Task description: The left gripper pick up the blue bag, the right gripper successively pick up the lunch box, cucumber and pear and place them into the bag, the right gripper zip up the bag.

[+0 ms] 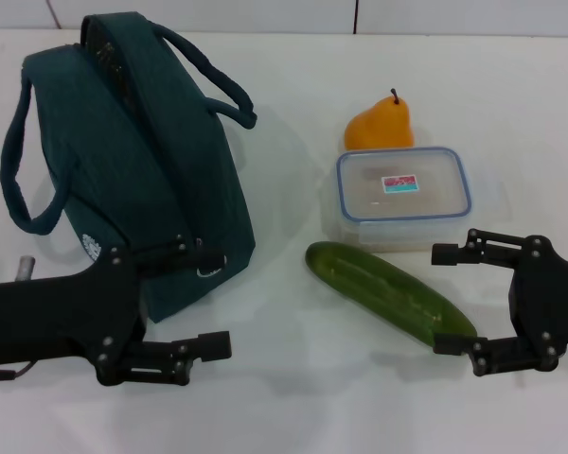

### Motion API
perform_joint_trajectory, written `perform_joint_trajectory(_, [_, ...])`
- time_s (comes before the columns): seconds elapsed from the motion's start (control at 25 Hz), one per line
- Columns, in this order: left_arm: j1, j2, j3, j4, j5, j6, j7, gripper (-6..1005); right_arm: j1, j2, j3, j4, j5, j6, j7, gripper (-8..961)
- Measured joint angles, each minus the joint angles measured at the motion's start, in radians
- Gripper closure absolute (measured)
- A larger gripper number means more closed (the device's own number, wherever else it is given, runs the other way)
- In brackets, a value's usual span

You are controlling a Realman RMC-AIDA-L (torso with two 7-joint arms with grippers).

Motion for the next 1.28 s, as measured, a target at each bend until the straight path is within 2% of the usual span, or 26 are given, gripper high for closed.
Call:
perform_joint_trajectory(0.36, [0.015, -0.001, 0.004, -0.016, 0.012, 0.003, 0.007, 114, 0.0, 0.0, 0.0, 0.005, 0.024, -0.007, 0.0, 108])
perform_joint_trajectory(0.56, [0.024, -0.003, -0.001, -0.016, 0.005, 0.05, 0.03, 115, 0.0, 0.0, 0.0, 0.005, 0.027, -0.008, 0.0, 109])
perform_joint_trajectory(0.68, [0.026, 0.001, -0.011, -0.011, -0.051, 0.071, 0.038, 116, -0.003, 0.0, 0.0, 0.005, 0.028, -0.008, 0.0, 109])
perform_joint_trajectory(0.96, [0.015, 0.026, -0.029, -0.008, -0.302, 0.07, 0.003, 117, -0.007, 0.0, 0.0, 0.024, 0.037, -0.006, -0.001, 109])
perform_joint_trajectory(1.08, [-0.013, 0.029, -0.133, -0.007, -0.348, 0.056, -0.095, 118, -0.006, 0.0, 0.0, 0.038, 0.045, -0.003, -0.004, 109])
perform_joint_trajectory(1.12, [-0.029, 0.029, -0.194, -0.007, -0.347, 0.045, -0.146, 118, -0.006, 0.0, 0.0, 0.041, 0.048, -0.002, -0.005, 109])
perform_joint_trajectory(1.28, [-0.088, 0.044, -0.37, 0.013, -0.284, -0.071, -0.346, 119, -0.008, 0.0, 0.002, 0.066, 0.067, 0.0, -0.029, 109])
